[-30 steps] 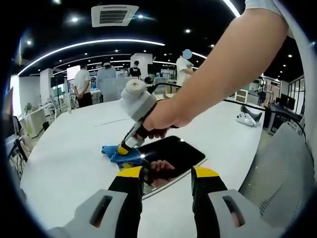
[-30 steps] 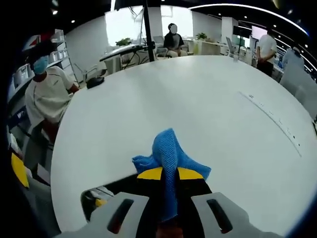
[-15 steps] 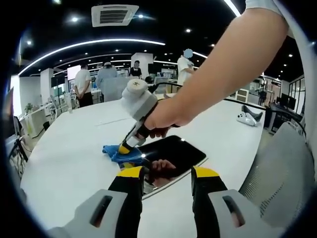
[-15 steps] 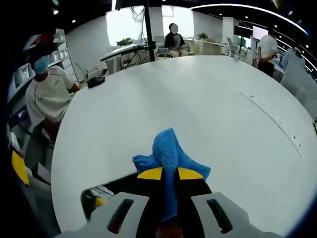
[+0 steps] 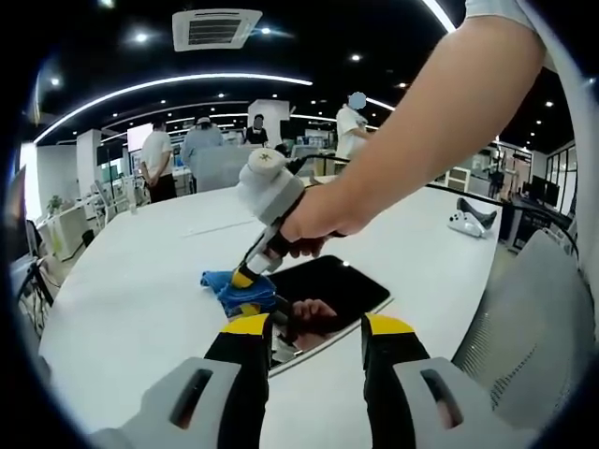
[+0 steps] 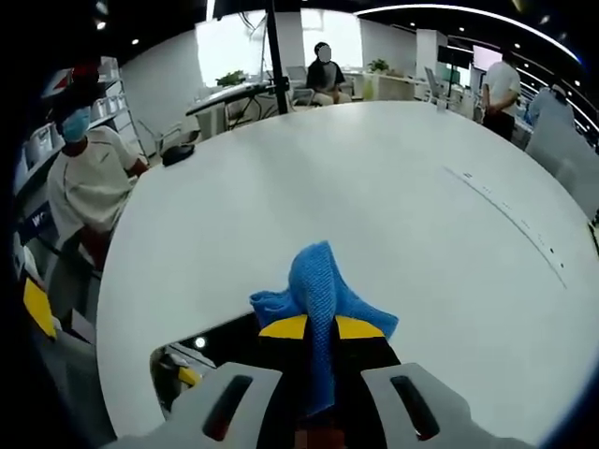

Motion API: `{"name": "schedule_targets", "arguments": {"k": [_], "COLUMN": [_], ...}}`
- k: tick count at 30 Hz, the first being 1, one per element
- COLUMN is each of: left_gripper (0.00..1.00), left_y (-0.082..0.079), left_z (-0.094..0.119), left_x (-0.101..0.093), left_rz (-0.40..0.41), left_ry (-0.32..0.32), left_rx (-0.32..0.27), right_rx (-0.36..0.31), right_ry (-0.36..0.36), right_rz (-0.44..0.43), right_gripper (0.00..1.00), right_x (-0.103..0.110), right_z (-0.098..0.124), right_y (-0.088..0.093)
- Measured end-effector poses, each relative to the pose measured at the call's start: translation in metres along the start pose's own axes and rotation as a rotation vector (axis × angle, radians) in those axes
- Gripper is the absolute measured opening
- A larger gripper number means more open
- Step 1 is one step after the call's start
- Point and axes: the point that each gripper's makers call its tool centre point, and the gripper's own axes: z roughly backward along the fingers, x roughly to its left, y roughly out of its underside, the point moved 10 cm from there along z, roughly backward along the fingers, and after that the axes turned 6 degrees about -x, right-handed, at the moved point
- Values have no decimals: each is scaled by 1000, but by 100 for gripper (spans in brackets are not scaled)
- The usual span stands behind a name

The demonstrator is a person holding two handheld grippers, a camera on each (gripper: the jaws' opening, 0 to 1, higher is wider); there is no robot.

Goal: Wipe the mirror surface with the cleaning cloth until all visible marks leave the cleaned area.

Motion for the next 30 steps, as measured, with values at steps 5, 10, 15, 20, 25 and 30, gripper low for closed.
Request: {"name": "schedule_targets", "arguments": {"k": [5, 10, 15, 20, 25, 30], "left_gripper": [37, 37, 37, 37, 37, 37], "left_y": [0, 0, 0, 0, 0, 0], "left_z": [0, 0, 0, -1, -1, -1], "left_x": [0, 0, 0, 0, 0, 0], "left_rz": [-1, -1, -1, -1, -1, -1], "left_ry": [2, 0, 1, 3, 4, 4], "left_rx": [-2, -2, -3, -2, -2, -2], "right_rx": [1, 3, 6, 7, 10, 11], "right_ry": [3, 3, 6, 10, 12, 18], "right_rz": [-3, 0, -4, -8, -10, -20], "right_gripper": [4, 4, 4, 4, 4, 4], "right_x": [0, 0, -1, -3, -7, -9], "right_z": [1, 1, 3, 4, 5, 7], "right_y": [1, 1, 1, 3, 5, 7]}}
